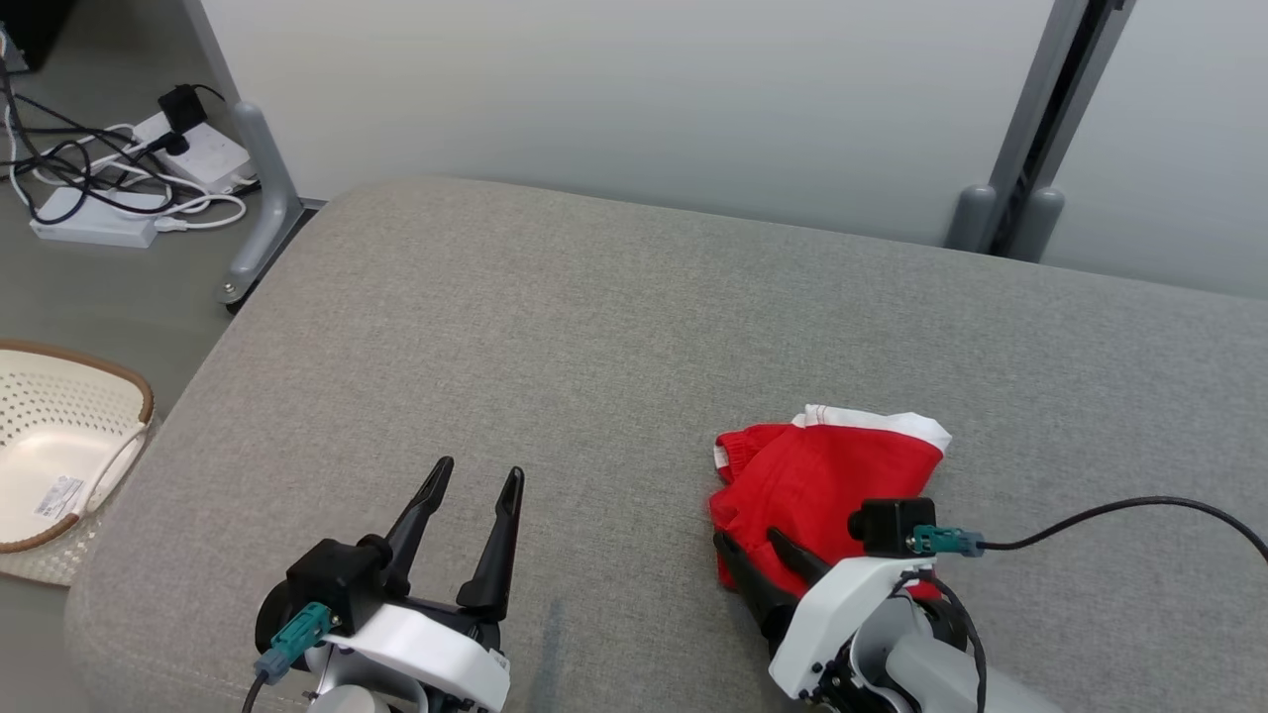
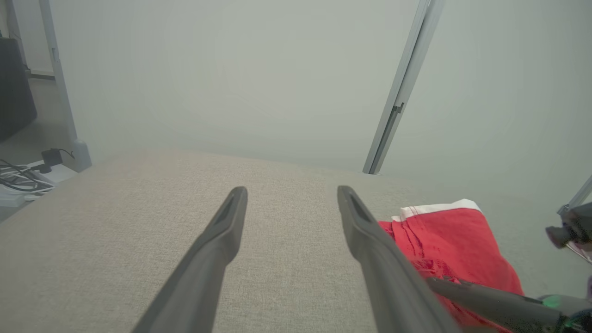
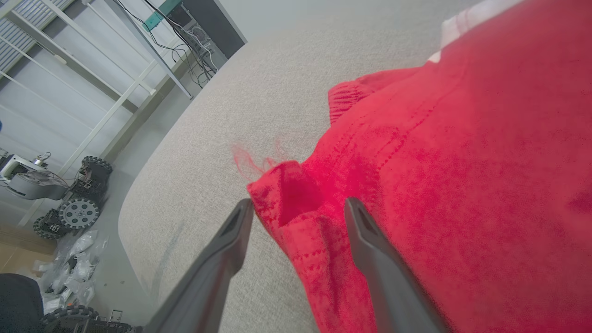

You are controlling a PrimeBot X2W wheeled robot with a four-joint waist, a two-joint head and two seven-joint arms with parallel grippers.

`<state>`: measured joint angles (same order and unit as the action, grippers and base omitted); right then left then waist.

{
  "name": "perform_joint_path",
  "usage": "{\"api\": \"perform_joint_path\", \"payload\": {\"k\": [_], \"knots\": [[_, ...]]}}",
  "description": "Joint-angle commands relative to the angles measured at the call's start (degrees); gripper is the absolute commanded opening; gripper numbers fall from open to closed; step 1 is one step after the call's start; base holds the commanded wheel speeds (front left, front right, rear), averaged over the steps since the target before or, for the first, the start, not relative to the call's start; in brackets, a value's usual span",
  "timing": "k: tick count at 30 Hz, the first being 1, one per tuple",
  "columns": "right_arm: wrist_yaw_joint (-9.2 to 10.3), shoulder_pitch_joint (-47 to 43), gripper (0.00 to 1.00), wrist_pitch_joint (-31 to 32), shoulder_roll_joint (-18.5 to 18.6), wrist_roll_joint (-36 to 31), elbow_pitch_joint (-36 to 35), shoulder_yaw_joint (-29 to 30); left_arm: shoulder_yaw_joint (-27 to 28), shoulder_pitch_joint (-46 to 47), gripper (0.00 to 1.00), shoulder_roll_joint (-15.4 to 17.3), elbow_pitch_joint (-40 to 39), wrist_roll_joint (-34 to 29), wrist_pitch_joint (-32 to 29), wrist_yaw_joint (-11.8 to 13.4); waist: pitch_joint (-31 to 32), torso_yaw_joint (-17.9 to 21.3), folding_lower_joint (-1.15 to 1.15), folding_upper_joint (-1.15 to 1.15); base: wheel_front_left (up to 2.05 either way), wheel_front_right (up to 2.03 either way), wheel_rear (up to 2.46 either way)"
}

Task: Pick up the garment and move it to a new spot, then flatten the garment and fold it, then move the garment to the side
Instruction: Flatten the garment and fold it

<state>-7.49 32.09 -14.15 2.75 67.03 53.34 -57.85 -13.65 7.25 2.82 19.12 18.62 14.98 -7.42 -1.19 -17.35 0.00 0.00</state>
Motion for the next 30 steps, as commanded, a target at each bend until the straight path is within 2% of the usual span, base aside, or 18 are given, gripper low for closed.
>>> {"api": "perform_joint_path", "payload": {"k": [1, 8, 12, 18, 20, 23, 30], "knots": [[0.0, 0.7, 1.0, -0.5, 0.4, -0.4, -0.7, 0.0, 0.4, 0.6, 1.0, 0.2, -0.3, -0.4, 0.2, 0.1, 0.4, 1.0, 0.0, 0.0, 0.0, 0.0, 0.0], [0.0, 1.5, 1.0, -1.1, 3.8, -0.8, -5.7, 2.5, 0.9, 0.7, 1.0, 0.2, -1.1, -0.7, 0.2, 0.1, 1.2, 4.4, 0.0, 0.0, 0.0, 0.0, 0.0], [0.0, 1.0, 1.0, -1.1, 7.0, -4.6, -8.9, 8.4, 1.1, 0.5, 1.0, 0.2, -1.9, -0.3, 0.2, 0.2, 1.5, 6.3, 0.0, 0.0, 0.0, 0.0, 0.0], [0.0, -3.8, 1.0, -1.1, 10.3, -14.5, -14.0, 21.6, 1.2, -0.3, 1.0, 0.2, -3.1, 0.2, 0.2, 0.4, 1.7, 8.4, 0.0, 0.0, 0.0, 0.0, 0.0], [0.0, -5.1, 1.0, -1.1, 10.4, -16.3, -14.5, 23.8, 1.1, -0.3, 1.0, 0.2, -3.2, 0.3, 0.2, 0.4, 1.7, 8.5, 0.0, 0.0, 0.0, 0.0, 0.0], [0.0, -9.7, 1.0, -1.1, 9.1, -21.3, -16.1, 31.1, 0.8, -0.5, 1.0, 0.2, -3.5, 0.4, 0.2, 0.3, 1.5, 8.9, 0.0, 0.0, 0.0, 0.0, 0.0], [0.0, -12.9, 1.0, -1.1, 7.4, -24.3, -17.1, 35.1, 0.4, -0.7, 1.0, 0.2, -3.1, 0.3, 0.2, 0.2, 1.0, 8.5, 0.0, 0.0, 0.0, 0.0, 0.0]]}}
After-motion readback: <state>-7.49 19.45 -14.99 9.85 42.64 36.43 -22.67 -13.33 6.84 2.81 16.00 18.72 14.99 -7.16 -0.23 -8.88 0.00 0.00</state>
